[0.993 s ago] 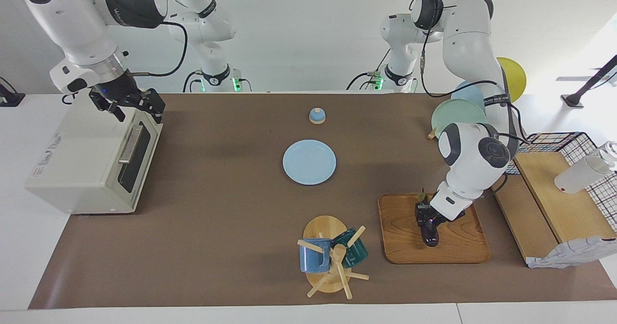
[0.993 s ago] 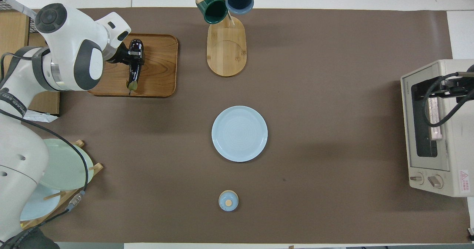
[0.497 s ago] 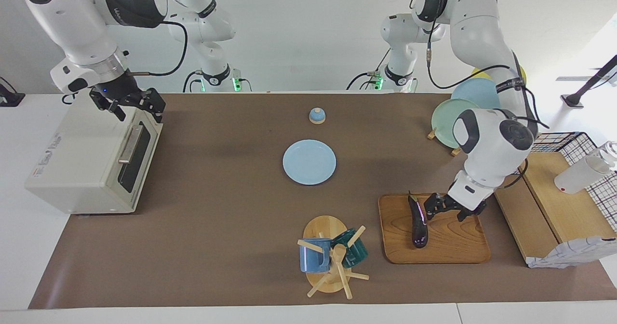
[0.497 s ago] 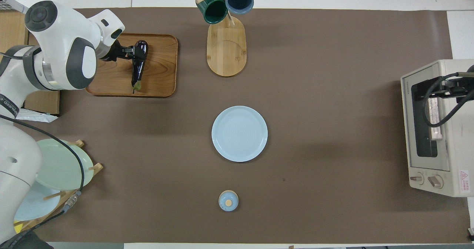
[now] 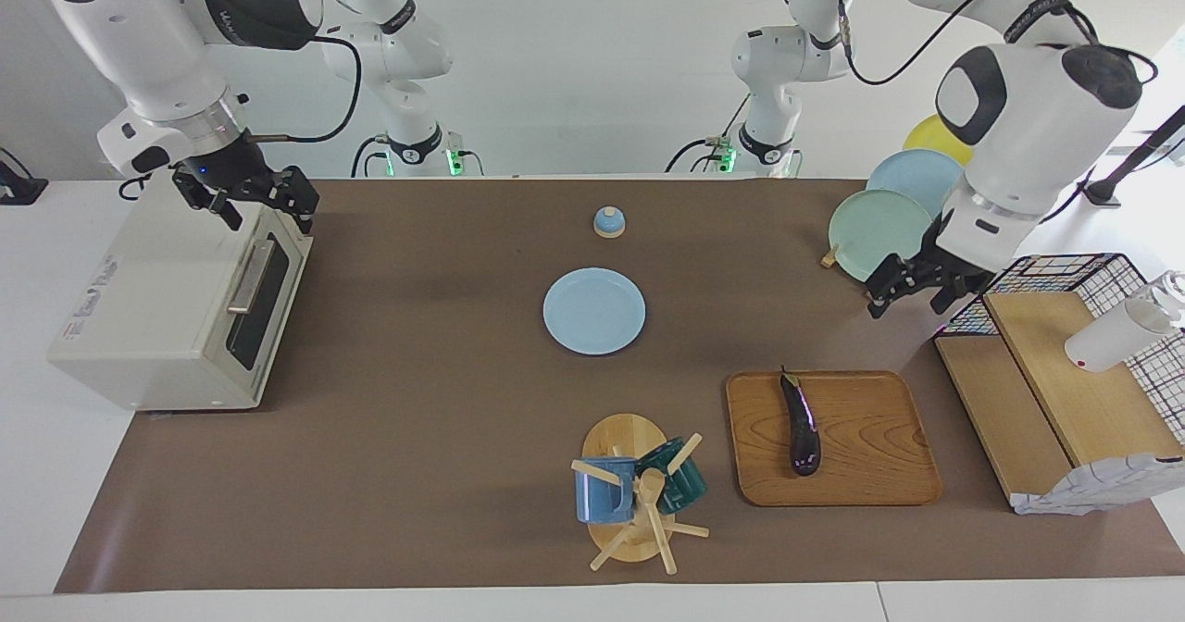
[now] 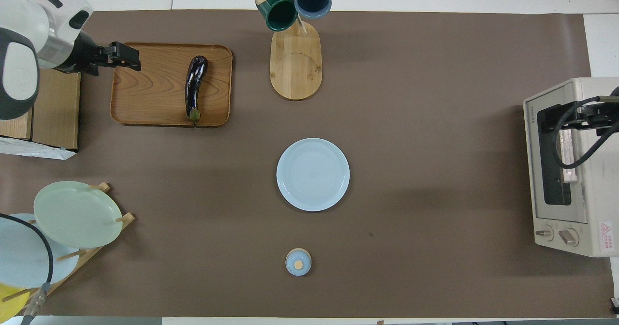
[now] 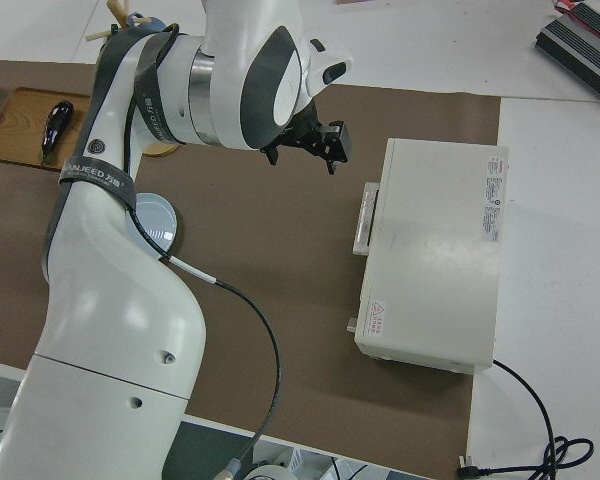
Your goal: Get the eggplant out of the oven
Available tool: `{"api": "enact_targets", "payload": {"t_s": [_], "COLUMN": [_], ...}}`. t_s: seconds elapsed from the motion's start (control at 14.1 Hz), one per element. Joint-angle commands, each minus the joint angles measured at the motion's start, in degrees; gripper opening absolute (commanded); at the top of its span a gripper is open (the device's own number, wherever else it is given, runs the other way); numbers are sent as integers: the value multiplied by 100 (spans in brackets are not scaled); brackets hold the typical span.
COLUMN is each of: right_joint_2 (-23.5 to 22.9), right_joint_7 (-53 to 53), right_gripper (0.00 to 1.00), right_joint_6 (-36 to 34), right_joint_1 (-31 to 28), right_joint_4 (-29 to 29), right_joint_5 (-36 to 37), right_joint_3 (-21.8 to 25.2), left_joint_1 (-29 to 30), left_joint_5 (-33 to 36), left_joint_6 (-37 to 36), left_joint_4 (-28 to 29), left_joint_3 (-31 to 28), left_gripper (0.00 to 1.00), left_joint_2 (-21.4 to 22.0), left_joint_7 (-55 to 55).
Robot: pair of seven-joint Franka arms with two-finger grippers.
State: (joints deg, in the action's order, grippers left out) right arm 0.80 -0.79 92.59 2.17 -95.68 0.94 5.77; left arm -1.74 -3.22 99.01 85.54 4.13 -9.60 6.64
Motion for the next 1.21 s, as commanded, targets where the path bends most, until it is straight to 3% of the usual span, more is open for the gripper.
{"api": "enact_targets", "payload": {"t_s": [0.0,0.35,0.71,1.14], "right_joint_2": [79,79,79,87], "right_joint_7": [8,8,17,17], "right_gripper": [100,100,100,100], "right_joint_6": [-31,-40,-48,-48], "right_joint_1": [3,-41,-14,-23], "right_joint_4": [-65,-74,-74,-74], "right_joint_5": [-164,-164,-164,-164], "right_joint_3": [-32,-24,-24,-24], "left_joint_1": [33,-389,-336,-310], "left_joint_5": [120,138,436,199], "left_joint_6": [-477,-532,-935,-927], "left_joint_4": [559,1500,1000,991], "left_joint_3": [9,-220,-202,-184], "left_gripper": [100,100,100,100], "left_joint_2": [703,1329,1215,1232], "left_joint_7": [74,136,66,83]}}
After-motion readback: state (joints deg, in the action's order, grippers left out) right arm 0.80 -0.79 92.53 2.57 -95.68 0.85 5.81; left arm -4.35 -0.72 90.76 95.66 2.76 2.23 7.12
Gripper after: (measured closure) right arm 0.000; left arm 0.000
